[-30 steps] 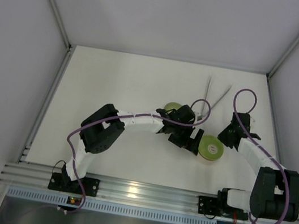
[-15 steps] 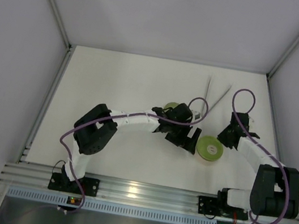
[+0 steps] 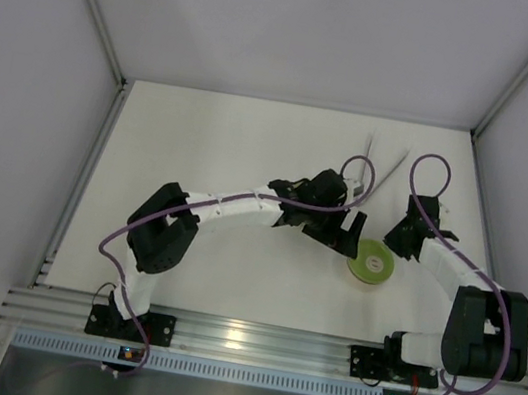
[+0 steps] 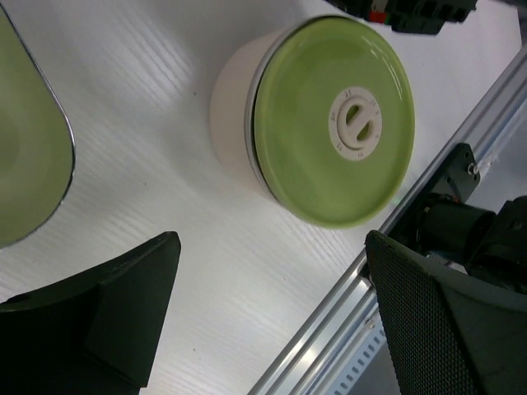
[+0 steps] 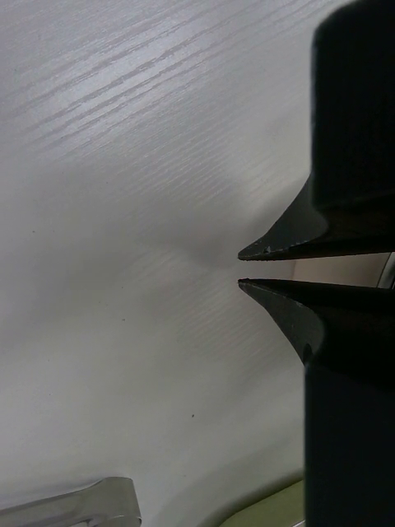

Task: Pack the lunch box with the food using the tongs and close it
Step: Close the lid of the packing box.

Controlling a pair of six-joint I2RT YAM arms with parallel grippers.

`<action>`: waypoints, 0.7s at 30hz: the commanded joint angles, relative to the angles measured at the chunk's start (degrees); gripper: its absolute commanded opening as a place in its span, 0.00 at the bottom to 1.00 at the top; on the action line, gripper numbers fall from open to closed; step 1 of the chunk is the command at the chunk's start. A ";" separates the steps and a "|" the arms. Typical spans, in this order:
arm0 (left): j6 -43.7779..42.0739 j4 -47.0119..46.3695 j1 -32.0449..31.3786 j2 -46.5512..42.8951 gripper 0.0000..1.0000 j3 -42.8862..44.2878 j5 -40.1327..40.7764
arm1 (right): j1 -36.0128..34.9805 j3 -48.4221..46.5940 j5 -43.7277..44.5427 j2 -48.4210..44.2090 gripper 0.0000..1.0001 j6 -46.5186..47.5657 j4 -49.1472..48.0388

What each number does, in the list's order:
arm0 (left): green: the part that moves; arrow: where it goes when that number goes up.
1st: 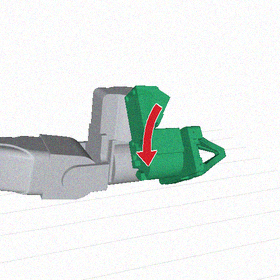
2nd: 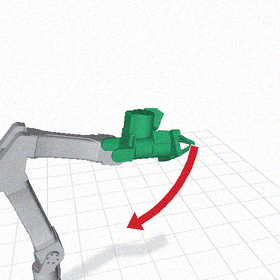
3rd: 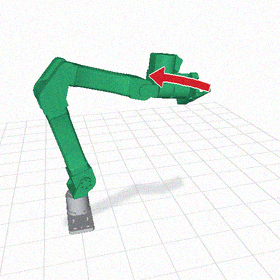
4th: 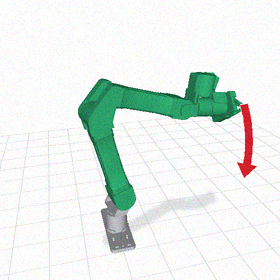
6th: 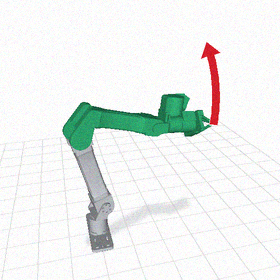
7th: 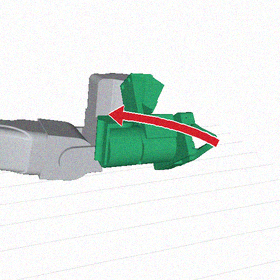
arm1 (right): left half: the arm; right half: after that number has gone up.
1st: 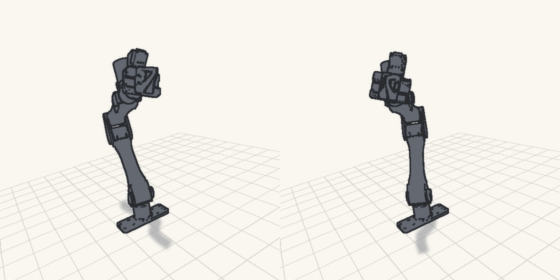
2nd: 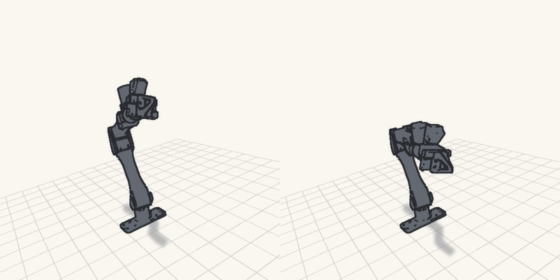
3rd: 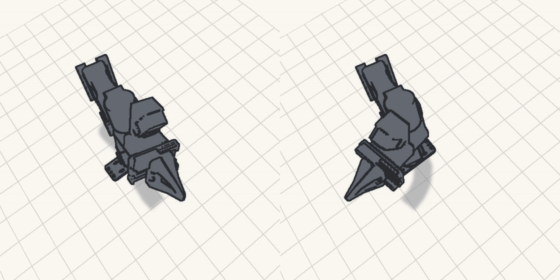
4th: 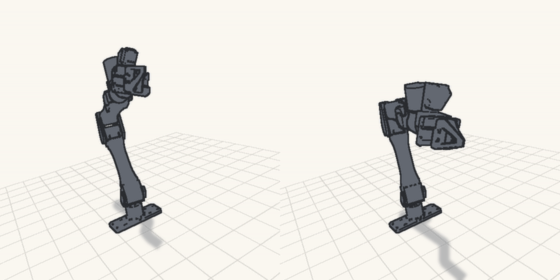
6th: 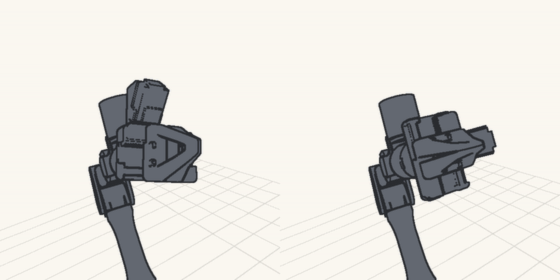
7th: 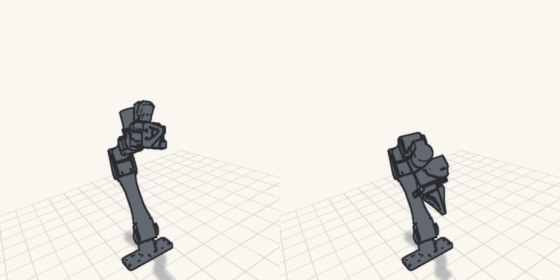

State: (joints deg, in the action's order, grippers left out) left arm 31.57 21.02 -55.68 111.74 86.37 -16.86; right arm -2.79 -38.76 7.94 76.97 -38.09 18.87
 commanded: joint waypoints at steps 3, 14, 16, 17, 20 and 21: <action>-0.55 -0.80 -0.22 6.10 0.99 6.52 6.04 | -0.73 -2.02 1.37 0.46 0.14 0.38 -0.59; -2.57 11.15 -4.70 15.17 0.83 10.23 20.82 | -0.82 -1.32 2.07 0.55 0.14 0.82 -0.86; -2.48 11.24 -4.70 14.91 0.82 9.52 21.34 | -0.73 -1.32 1.99 0.38 0.14 0.91 -0.86; -2.57 11.41 -4.70 14.73 0.82 9.09 22.04 | -0.73 -1.40 2.16 0.29 0.14 0.91 -0.77; -2.74 11.85 -4.70 14.29 0.80 8.64 23.01 | -0.55 -2.37 2.77 -0.59 0.14 0.91 0.72; -2.74 12.12 -4.70 14.29 0.79 8.64 23.10 | -0.38 -2.89 3.13 -1.55 0.14 1.08 1.34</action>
State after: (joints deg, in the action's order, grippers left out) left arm 31.64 22.44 -60.53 123.63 98.72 0.14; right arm -2.83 -38.76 9.15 77.49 -37.65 19.00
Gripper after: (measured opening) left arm 0.800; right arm 0.142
